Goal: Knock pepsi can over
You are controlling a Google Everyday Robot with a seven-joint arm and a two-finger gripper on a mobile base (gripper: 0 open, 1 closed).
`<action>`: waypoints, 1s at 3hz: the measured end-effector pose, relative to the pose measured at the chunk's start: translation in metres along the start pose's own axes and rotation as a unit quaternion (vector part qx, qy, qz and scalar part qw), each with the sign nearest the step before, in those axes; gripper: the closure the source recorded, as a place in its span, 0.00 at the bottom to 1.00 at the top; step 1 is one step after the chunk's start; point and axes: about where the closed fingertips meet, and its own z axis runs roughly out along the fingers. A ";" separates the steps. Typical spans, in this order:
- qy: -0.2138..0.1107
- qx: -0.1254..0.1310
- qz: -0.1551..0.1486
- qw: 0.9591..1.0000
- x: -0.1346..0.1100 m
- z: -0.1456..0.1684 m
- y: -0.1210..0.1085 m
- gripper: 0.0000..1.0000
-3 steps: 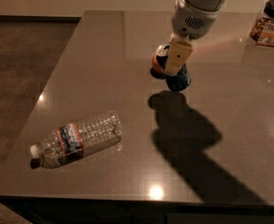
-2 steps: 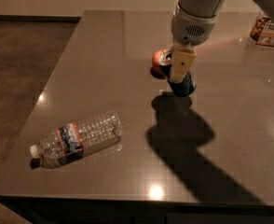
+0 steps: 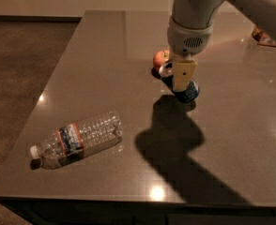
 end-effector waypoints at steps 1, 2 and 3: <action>0.024 -0.002 -0.025 0.999 -0.001 0.012 0.006 0.28; 0.042 -0.026 -0.054 0.997 -0.001 0.039 0.008 0.00; 0.043 -0.026 -0.055 0.997 -0.001 0.040 0.008 0.00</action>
Offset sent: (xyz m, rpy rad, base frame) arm -0.0111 -0.0004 -0.0414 -0.1465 0.0612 0.0977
